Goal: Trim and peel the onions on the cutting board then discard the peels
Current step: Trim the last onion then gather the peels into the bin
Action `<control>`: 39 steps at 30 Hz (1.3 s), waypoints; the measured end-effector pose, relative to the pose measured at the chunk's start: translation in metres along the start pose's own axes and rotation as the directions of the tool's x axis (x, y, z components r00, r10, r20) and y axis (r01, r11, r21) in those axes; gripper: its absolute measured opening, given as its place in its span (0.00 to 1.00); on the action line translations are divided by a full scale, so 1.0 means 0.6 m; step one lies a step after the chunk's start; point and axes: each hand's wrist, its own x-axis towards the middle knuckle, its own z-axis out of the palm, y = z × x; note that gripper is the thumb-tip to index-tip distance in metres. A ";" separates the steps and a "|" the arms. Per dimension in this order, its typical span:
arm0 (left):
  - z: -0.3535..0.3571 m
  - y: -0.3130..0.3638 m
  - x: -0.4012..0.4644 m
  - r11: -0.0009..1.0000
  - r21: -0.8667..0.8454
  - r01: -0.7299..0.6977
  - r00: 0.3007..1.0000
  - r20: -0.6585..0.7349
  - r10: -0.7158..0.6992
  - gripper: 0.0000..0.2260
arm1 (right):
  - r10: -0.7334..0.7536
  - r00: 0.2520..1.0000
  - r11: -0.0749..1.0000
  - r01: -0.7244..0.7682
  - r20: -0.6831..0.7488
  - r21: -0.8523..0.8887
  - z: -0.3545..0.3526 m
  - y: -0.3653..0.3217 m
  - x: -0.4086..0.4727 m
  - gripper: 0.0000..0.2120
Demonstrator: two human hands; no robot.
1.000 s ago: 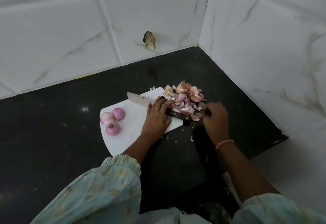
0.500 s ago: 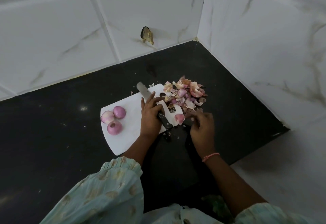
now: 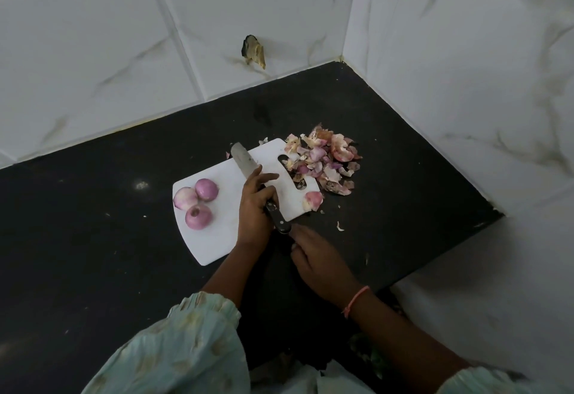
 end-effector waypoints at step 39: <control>-0.014 -0.009 -0.008 0.996 -0.063 0.067 0.981 0.185 -0.054 0.17 | -0.033 0.950 0.894 -0.112 -0.312 -0.434 -0.079 0.080 0.141 0.19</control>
